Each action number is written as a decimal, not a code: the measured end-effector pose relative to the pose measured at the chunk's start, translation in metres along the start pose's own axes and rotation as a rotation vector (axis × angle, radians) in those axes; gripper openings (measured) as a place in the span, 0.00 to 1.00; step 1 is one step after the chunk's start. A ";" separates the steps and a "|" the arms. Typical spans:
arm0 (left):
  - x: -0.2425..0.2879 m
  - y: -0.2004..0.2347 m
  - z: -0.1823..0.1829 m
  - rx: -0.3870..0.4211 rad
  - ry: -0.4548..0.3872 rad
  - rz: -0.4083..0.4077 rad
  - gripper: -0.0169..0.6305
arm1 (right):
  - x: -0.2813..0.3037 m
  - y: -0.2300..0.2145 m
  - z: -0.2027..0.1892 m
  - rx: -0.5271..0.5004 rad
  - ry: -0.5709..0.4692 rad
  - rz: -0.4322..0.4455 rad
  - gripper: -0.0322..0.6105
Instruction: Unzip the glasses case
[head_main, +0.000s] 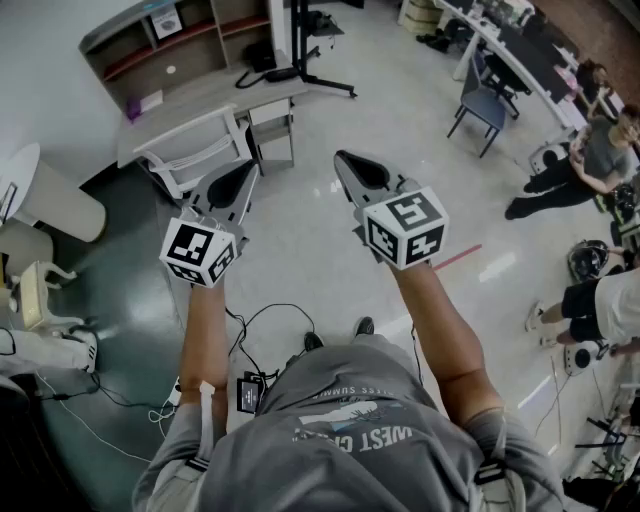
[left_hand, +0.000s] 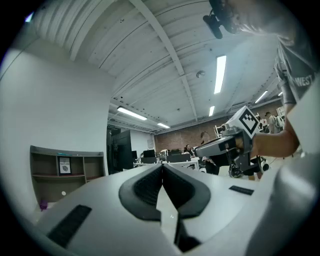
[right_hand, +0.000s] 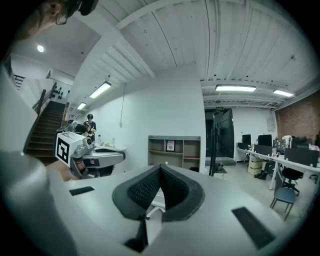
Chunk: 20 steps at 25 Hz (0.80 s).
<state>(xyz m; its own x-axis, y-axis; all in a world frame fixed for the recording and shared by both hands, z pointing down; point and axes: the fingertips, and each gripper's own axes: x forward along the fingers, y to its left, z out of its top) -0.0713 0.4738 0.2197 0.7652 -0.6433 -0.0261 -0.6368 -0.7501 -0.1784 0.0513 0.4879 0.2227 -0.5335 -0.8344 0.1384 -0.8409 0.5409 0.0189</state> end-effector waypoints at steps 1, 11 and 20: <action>0.000 0.002 -0.001 0.000 0.000 0.001 0.03 | 0.002 0.000 0.000 0.000 0.001 0.001 0.06; 0.005 0.014 -0.010 -0.008 0.008 0.003 0.03 | 0.017 -0.004 -0.004 0.004 0.008 0.005 0.06; 0.039 0.019 -0.014 0.004 0.024 0.008 0.03 | 0.030 -0.039 -0.001 0.026 -0.036 0.023 0.07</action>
<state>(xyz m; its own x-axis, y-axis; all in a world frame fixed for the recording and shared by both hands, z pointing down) -0.0551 0.4325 0.2290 0.7574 -0.6530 -0.0045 -0.6427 -0.7442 -0.1818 0.0687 0.4418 0.2271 -0.5556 -0.8251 0.1026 -0.8300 0.5577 -0.0101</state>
